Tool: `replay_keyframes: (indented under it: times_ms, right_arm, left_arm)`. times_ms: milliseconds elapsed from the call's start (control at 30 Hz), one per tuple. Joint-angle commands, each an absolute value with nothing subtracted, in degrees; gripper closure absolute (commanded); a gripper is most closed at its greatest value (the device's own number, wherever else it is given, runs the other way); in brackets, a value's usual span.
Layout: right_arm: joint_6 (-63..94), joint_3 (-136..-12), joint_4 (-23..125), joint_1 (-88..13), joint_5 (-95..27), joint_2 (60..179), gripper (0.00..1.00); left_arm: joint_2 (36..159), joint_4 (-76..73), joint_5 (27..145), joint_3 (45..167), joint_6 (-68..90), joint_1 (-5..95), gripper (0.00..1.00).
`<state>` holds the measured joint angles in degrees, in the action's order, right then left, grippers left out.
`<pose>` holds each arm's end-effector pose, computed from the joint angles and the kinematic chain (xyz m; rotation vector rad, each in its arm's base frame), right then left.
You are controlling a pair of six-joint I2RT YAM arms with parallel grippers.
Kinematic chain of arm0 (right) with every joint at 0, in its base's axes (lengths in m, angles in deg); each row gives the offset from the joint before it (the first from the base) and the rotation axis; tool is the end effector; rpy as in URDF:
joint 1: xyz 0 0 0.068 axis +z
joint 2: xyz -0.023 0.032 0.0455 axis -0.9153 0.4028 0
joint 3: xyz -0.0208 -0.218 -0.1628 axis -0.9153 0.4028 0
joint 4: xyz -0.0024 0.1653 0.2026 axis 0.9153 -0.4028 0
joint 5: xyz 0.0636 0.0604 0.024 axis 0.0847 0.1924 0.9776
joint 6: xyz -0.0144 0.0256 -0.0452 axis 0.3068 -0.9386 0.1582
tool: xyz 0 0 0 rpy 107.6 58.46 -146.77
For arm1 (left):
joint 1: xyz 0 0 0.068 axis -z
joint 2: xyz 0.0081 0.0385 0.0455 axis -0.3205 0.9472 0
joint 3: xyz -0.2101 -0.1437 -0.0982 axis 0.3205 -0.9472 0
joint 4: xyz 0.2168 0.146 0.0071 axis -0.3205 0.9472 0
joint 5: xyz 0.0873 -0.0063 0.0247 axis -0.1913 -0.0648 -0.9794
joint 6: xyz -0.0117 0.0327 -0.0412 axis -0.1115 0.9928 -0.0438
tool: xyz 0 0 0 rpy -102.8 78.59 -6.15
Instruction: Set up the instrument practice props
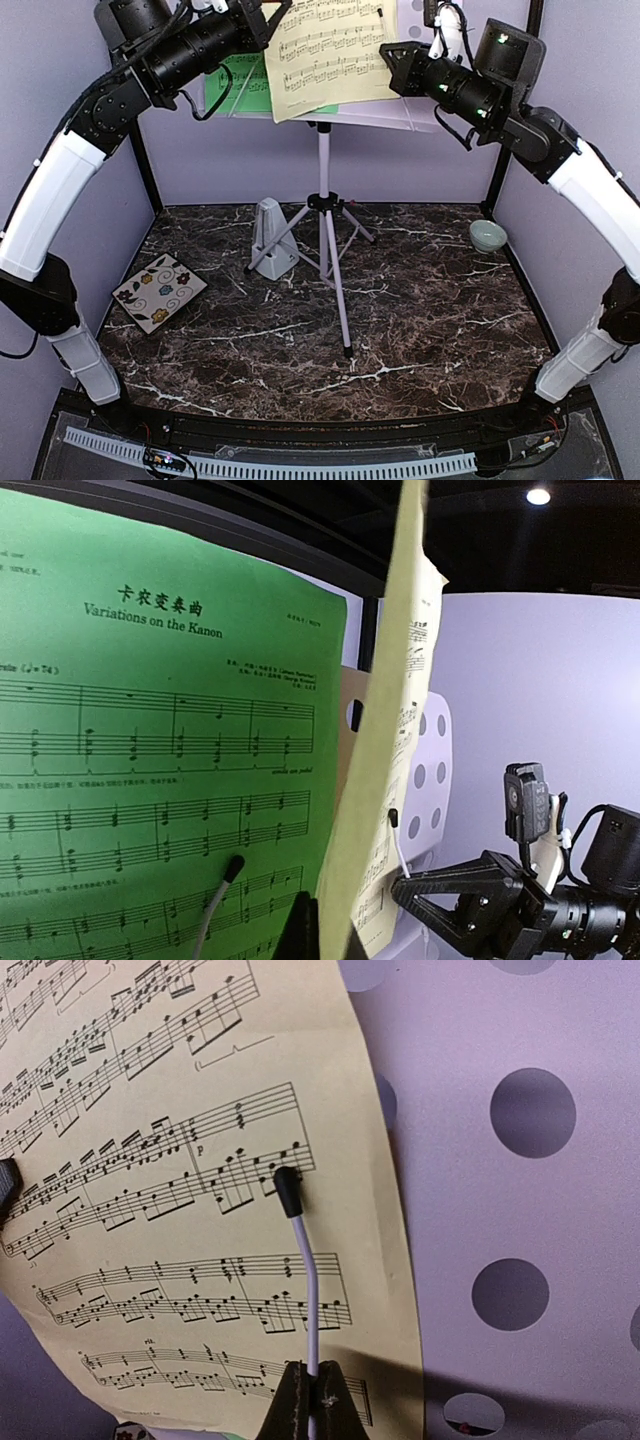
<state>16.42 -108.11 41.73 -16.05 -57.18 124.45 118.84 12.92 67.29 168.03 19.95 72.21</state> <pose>0.2059 0.2320 0.5540 -0.2894 1.3462 0.6366 0.1898 -0.2462 0.6165 0.3568 1.1262 -0.7653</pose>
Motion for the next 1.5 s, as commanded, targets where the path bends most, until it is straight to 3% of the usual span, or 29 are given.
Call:
replay_keyframes:
  times_ms: [0, 300, 1367, 1467]
  right_arm:
    - [19.02, -106.43, 46.8, -16.06, -53.75, 121.68, 1.0]
    - [19.95, -104.87, 47.92, -16.67, -51.23, 120.87, 1.0]
    - [21.21, -98.69, 51.1, -17.52, -46.21, 117.43, 1.0]
    - [21.21, -98.62, 51.12, -17.66, -45.81, 117.52, 1.0]
  left_arm:
    - [121.12, 10.75, 72.42, 171.46, 20.77, 71.4, 1.0]
    - [125.92, 5.6, 81.31, 173.07, 21.37, 69.64, 1.0]
    - [132.92, 0.54, 89.51, 178.27, 19.75, 68.88, 1.0]
    - [132.92, 0.28, 88.42, 178.29, 20.08, 68.9, 0.92]
